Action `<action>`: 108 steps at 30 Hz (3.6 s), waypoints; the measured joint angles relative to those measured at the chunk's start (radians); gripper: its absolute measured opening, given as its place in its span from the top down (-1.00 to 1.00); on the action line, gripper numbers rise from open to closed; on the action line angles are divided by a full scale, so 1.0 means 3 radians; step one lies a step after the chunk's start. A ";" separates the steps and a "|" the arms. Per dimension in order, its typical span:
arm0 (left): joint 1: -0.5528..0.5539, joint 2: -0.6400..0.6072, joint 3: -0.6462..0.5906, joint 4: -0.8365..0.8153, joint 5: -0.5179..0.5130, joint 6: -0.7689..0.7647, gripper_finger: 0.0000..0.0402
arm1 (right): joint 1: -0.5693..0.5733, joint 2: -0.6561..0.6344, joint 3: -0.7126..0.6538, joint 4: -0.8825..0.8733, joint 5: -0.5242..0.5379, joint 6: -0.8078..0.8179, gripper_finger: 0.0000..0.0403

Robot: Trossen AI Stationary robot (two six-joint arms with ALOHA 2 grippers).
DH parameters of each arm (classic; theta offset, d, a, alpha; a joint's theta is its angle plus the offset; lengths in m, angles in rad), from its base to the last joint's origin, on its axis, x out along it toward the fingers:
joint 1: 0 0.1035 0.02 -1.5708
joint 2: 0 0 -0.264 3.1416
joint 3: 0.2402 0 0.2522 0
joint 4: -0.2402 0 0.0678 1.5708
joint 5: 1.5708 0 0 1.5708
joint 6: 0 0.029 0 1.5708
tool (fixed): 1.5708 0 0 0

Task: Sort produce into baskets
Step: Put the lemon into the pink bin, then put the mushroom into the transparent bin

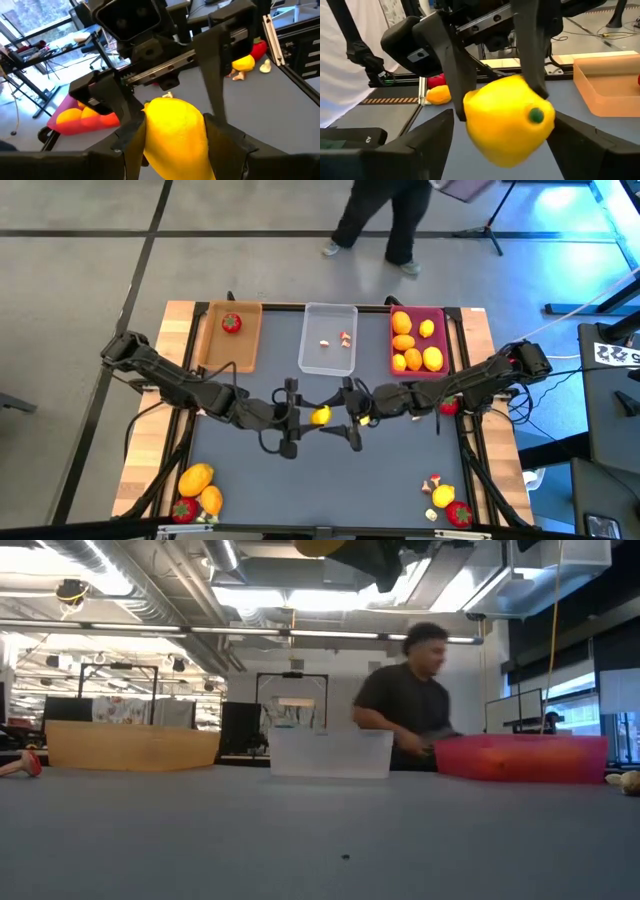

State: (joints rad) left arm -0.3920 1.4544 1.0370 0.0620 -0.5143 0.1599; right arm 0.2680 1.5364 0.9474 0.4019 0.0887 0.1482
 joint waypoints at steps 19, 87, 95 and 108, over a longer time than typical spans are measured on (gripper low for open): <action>-0.0031 -0.0028 0.0020 -0.0045 -0.0021 -0.0251 -0.37 | 0.0001 -0.0003 0.0007 -0.0064 -0.0094 -0.0154 0.21; 0.0051 -0.0346 -0.0437 -0.1225 -0.0098 -0.1701 -0.46 | -0.3384 -0.0961 -0.0684 -0.3956 0.0616 0.0437 0.00; 0.0051 -0.0345 -0.0436 -0.1199 -0.0098 -0.1571 -0.46 | -0.3382 -0.0880 -0.0679 -0.3930 0.0715 0.0397 -0.46; 0.0050 -0.0345 -0.0436 -0.1194 -0.0173 -0.1615 -0.46 | -0.2822 -0.1238 -0.0046 -0.4707 0.0440 0.0500 -0.50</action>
State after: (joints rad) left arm -0.3771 1.3510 0.9062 -0.2962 -0.5663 -0.3244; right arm -0.5786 1.1651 0.9335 -1.0101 0.2206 0.2982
